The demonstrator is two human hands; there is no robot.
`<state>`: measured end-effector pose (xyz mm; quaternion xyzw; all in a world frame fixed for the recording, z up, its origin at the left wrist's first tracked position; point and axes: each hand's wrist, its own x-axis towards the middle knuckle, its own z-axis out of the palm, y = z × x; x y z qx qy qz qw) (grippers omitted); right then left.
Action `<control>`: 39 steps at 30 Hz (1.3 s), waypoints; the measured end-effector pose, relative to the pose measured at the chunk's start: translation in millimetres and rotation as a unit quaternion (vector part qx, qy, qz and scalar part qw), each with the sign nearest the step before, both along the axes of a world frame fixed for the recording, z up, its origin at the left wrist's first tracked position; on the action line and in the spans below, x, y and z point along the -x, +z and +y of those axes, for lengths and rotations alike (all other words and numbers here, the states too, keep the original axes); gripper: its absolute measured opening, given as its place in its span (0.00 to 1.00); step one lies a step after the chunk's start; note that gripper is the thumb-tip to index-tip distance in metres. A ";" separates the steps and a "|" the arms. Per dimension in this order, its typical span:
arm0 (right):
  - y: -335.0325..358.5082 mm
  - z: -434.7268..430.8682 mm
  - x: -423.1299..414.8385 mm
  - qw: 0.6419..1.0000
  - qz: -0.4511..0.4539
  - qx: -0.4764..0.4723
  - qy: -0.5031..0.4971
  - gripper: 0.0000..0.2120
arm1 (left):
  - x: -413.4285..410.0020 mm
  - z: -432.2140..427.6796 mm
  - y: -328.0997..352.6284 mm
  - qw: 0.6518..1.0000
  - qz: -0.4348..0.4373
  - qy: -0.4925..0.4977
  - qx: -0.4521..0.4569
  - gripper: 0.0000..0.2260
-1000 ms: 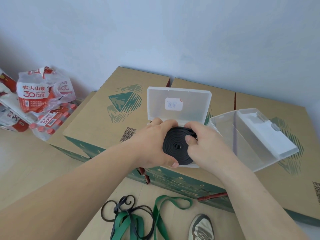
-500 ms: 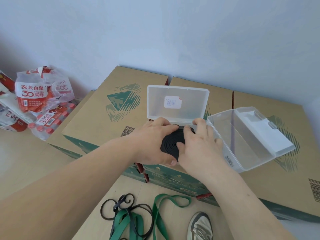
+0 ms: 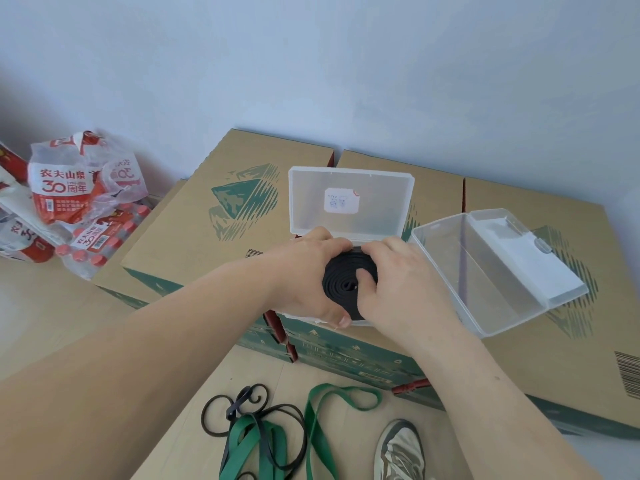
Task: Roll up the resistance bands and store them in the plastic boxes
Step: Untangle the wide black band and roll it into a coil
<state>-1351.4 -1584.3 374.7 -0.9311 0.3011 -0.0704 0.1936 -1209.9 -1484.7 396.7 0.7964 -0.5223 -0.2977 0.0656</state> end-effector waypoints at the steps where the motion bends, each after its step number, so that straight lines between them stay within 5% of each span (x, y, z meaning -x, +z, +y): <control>1: 0.5 0.8 -0.5 1.000 0.013 0.006 -0.001 0.15 | -0.2 -1.2 0.8 1.000 0.000 -0.001 -0.005 0.46; 6: 3.1 6.2 -4.8 0.997 0.070 0.035 -0.011 0.14 | 2.7 -4.8 1.0 0.999 -0.009 -0.011 -0.035 0.45; 14: -2.9 13.8 0.0 0.992 0.121 0.047 -0.004 0.12 | 5.7 -1.7 -0.1 0.997 -0.012 -0.038 -0.066 0.28; 22: 0.4 12.1 6.6 0.995 0.057 0.074 0.020 0.08 | 12.1 19.2 2.4 0.999 0.016 0.003 0.048 0.41; 28: 11.9 11.3 20.6 0.996 0.077 0.017 0.053 0.16 | 16.2 22.1 5.1 0.998 0.025 0.019 0.051 0.31; 39: 11.9 7.5 14.8 0.980 0.181 0.029 0.073 0.10 | 19.9 19.3 7.7 1.000 0.021 0.019 -0.002 0.33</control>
